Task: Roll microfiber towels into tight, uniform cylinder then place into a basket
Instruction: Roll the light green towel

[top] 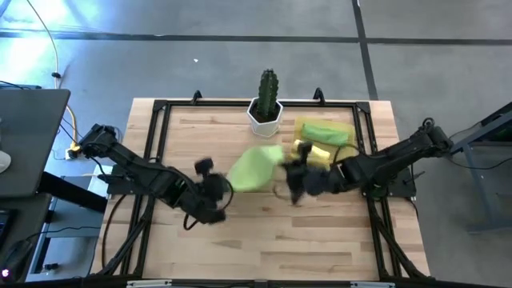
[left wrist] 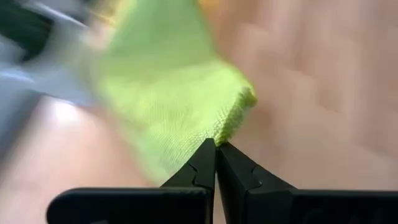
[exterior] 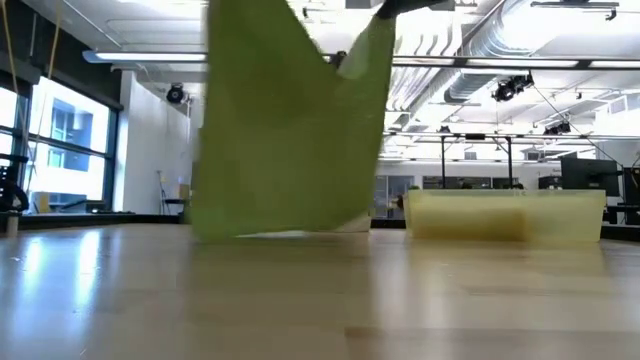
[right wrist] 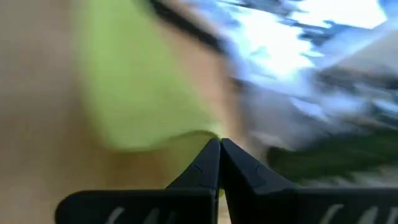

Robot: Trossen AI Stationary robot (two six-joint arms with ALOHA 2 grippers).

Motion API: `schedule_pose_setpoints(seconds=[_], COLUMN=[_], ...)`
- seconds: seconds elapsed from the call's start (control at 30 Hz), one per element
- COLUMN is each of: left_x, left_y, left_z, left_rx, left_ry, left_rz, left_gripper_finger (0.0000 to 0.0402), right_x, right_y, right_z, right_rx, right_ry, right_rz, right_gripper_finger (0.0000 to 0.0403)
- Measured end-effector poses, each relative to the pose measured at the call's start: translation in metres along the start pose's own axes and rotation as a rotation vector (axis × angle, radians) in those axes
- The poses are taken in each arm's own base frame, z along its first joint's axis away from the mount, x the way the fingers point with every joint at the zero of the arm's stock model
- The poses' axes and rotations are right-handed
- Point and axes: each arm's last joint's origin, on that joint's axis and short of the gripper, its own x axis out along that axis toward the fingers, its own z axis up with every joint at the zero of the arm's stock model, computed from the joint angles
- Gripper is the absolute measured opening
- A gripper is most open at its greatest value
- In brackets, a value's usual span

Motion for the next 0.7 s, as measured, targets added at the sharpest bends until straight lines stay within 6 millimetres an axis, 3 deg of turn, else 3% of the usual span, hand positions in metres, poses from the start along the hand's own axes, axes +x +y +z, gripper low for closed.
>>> schedule_pose_setpoints(seconds=[0.13, 0.27, 0.33, 0.47, 0.5, 0.57, 0.63, 0.7], left_x=[-0.010, -0.024, -0.031, -0.034, -0.034, -0.034, -0.034, -0.034], left_y=[-0.020, -0.027, -0.026, -0.015, -0.011, -0.009, -0.012, -0.015], left_z=[-0.001, 0.006, 0.010, 0.007, 0.006, 0.007, 0.008, 0.007], left_rx=[0.032, 0.037, 0.068, 0.152, 0.146, 0.046, -0.012, 0.032], left_ry=[0.008, -0.110, -0.192, -0.298, -0.319, -0.351, -0.301, -0.225], left_rz=[-0.223, -0.312, -0.267, 0.065, 0.152, 0.192, 0.041, -0.106], left_gripper_finger=[0.0000, 0.0000, 0.0000, 0.0000, 0.0000, 0.0000, 0.0000, 0.0000], right_x=[-0.016, -0.026, -0.030, -0.031, -0.030, -0.032, -0.040, -0.046], right_y=[0.017, 0.013, 0.004, -0.025, -0.030, -0.035, -0.034, -0.034], right_z=[0.004, 0.014, 0.020, 0.028, 0.029, 0.035, 0.043, 0.048], right_rx=[0.050, 0.179, 0.188, 0.160, 0.181, 0.280, 0.340, 0.328], right_ry=[-0.099, -0.151, -0.148, -0.076, -0.068, -0.110, -0.170, -0.204], right_rz=[0.355, 0.478, 0.396, -0.082, -0.112, 0.046, 0.330, 0.480], right_gripper_finger=[0.0000, 0.0000, 0.0000, 0.0000, 0.0000, 0.0000, 0.0000, 0.0000])
